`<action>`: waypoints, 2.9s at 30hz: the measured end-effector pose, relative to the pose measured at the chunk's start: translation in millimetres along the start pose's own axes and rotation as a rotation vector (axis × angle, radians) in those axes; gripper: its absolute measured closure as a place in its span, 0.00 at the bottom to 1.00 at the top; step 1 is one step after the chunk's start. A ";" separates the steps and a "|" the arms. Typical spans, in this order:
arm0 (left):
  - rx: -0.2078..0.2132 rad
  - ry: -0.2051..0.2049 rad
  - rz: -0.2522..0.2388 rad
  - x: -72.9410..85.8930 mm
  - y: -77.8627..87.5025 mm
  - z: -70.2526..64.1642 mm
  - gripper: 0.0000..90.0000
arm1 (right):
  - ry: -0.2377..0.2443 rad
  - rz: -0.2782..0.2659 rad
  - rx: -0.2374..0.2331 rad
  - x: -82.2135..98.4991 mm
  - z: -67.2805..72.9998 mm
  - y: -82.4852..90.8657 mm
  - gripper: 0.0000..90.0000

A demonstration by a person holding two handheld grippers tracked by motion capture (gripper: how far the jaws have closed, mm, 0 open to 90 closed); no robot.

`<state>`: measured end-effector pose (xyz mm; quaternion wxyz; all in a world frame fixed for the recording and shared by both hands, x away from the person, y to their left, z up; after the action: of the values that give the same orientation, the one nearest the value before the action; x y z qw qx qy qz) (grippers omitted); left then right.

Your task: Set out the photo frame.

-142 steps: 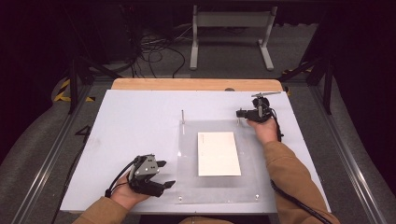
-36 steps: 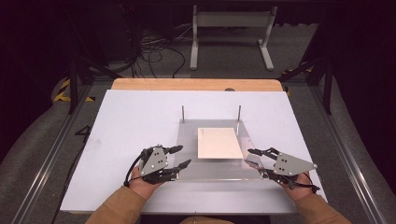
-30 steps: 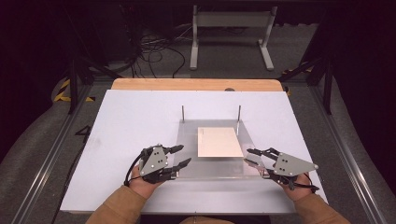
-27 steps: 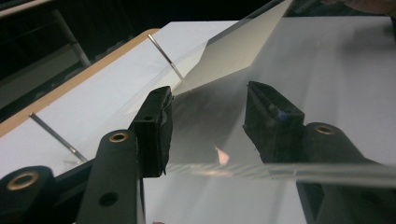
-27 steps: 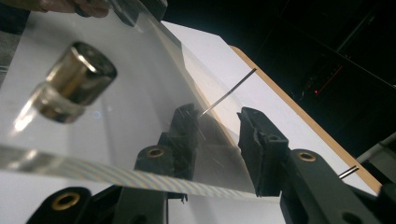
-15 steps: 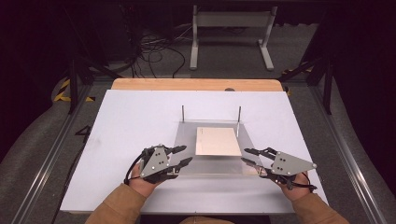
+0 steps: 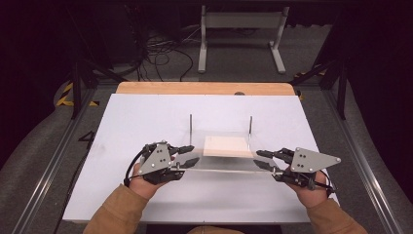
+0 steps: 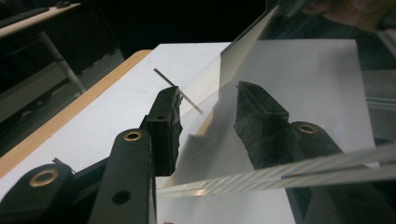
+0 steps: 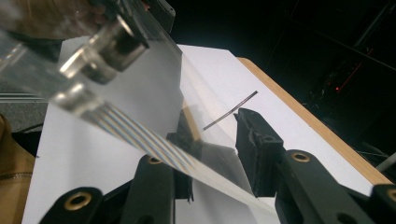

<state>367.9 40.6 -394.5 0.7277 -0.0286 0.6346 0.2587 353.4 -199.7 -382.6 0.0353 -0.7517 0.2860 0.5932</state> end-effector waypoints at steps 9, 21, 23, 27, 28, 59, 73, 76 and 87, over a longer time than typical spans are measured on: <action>-0.020 0.074 -0.053 -12.5 -3.2 17.5 0.59 | -0.031 -0.022 -0.011 -11.8 -18.0 -2.0 0.74; -0.159 0.150 -0.040 9.1 10.6 46.3 0.41 | -0.055 -0.055 0.035 -28.8 -50.1 -7.4 0.72; -0.159 0.172 -0.033 16.5 12.8 46.9 0.41 | -0.063 -0.066 0.045 -30.5 -54.8 -8.5 0.71; -0.160 0.201 -0.016 27.4 17.9 45.5 0.41 | -0.072 -0.079 0.068 -34.3 -64.9 -10.6 0.70; -0.161 0.203 -0.013 29.7 19.3 44.6 0.41 | -0.073 -0.083 0.073 -35.1 -67.2 -11.2 0.70; -0.174 0.257 0.071 72.2 41.6 29.6 0.41 | -0.217 -0.062 0.222 -13.2 -162.8 -50.8 0.65; -0.147 0.250 0.072 73.4 38.1 26.9 0.41 | -0.280 -0.041 0.245 12.0 -184.4 -66.2 0.67; -0.143 0.248 0.072 73.4 38.2 26.5 0.41 | -0.286 -0.037 0.258 13.4 -188.7 -68.9 0.67; -0.132 0.259 0.076 75.4 36.7 25.6 0.41 | -0.334 -0.021 0.280 21.7 -200.3 -77.0 0.65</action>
<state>380.6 107.5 -449.8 0.6261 -0.0855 0.7053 0.3212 567.2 -222.5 -365.7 0.1921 -0.6338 0.3481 0.6636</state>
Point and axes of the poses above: each handheld gripper's, and its own axes: y roughly backward along the jaws, x roughly out of its underside, z roughly to its left, the point moved 9 cm from there along -y, roughly forward along the jaws, and after that the axes turned 3 degrees about -z, right-handed, at the moved point
